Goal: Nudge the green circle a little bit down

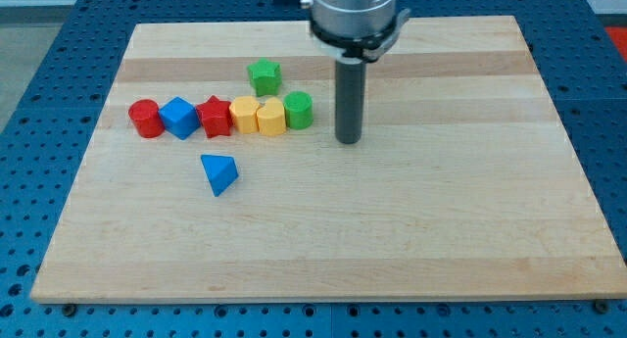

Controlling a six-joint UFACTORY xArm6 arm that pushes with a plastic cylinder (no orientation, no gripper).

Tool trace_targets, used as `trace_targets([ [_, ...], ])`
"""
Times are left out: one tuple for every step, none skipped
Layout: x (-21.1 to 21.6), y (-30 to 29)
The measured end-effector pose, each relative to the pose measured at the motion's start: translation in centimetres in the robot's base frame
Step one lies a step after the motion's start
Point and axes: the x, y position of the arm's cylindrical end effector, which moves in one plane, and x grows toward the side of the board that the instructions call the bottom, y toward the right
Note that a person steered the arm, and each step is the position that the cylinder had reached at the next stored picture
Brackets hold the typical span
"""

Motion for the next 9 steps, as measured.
trace_targets([
  [-2.9, 0.7],
  [-5.8, -0.4],
  [-7.7, -2.7],
  [-7.8, -5.7],
  [-7.8, -7.8],
  [-7.8, -9.2],
  [-7.8, -9.2],
  [-7.8, -9.2],
  [-7.1, -9.2],
])
